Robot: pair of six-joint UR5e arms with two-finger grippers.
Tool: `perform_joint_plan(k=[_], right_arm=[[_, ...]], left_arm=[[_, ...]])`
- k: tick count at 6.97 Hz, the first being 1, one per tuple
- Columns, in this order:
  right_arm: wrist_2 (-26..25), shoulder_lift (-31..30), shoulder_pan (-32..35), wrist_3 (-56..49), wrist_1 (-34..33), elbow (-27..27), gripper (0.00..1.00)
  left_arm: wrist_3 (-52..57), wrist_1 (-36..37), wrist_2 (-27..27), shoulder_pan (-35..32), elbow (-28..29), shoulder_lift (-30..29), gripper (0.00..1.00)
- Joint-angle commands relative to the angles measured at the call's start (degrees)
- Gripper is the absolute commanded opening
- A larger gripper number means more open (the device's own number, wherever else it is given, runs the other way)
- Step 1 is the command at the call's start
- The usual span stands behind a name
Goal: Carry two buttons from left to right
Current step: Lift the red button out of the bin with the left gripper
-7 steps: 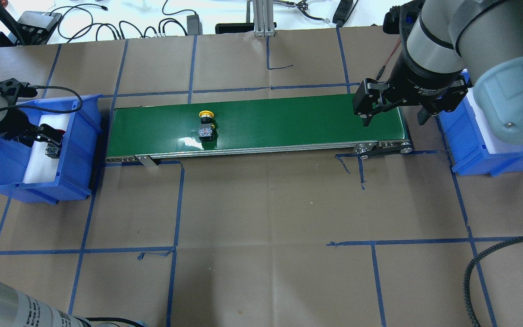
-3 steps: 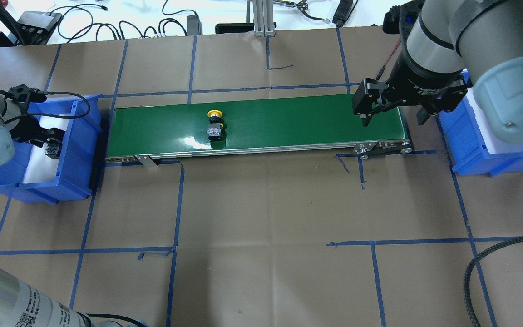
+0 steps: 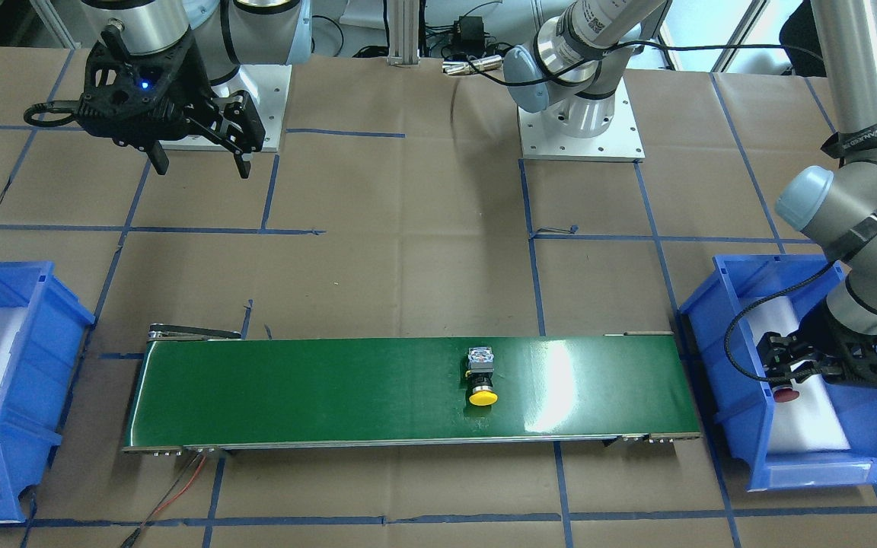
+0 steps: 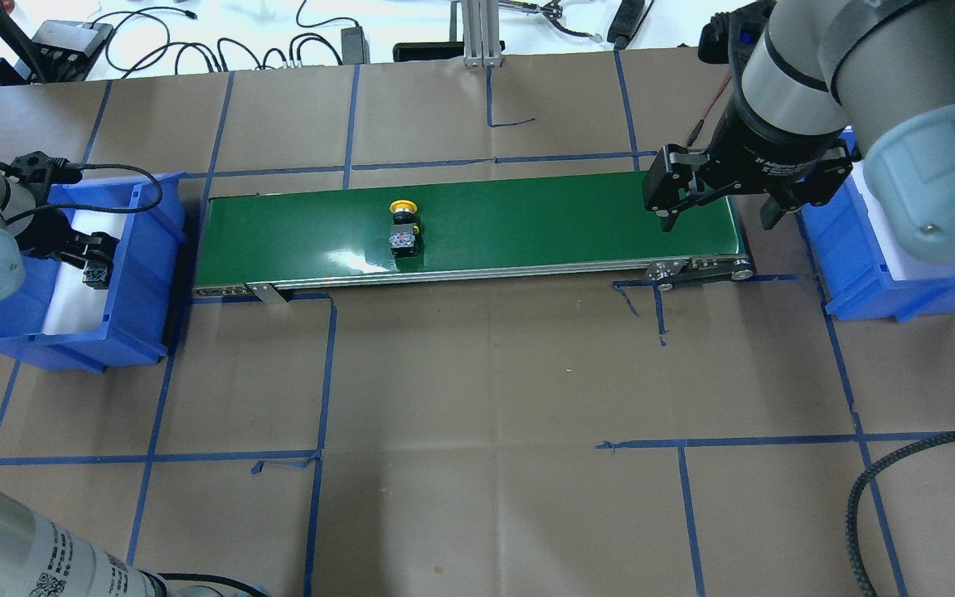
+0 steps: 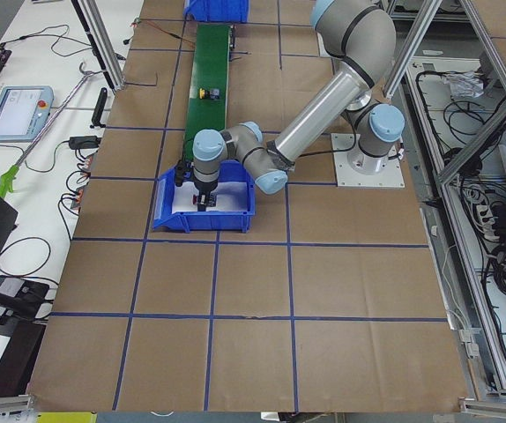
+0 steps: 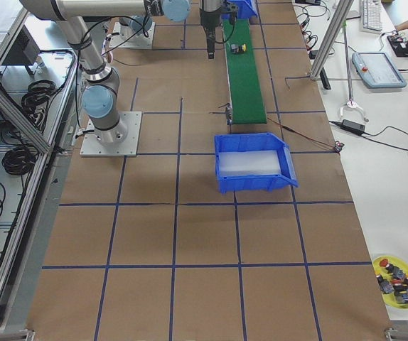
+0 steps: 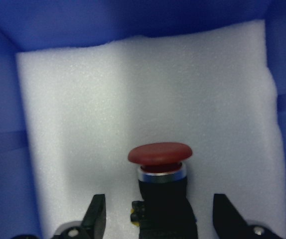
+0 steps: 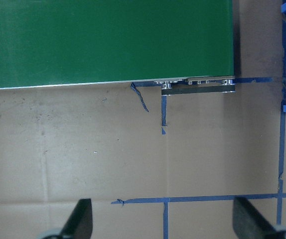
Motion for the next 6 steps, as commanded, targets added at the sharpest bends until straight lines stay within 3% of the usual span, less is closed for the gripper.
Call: perform_joint_plan(k=[1, 2, 6], right_arm=[[0.03, 0.0, 0.0, 0.0, -0.09, -0.11, 1.0], [0.03, 0.0, 0.0, 0.0, -0.09, -0.19, 1.0], [0.03, 0.0, 0.0, 0.0, -0.09, -0.2, 1.0]], left_arm=[[0.13, -0.29, 0.0, 0.02, 1.0, 0.48, 0.13], [0.31, -1.77, 0.09, 0.02, 2.75, 1.18, 0.08], [0.14, -24.94, 0.88, -0.33, 15.82, 6.71, 0.09]])
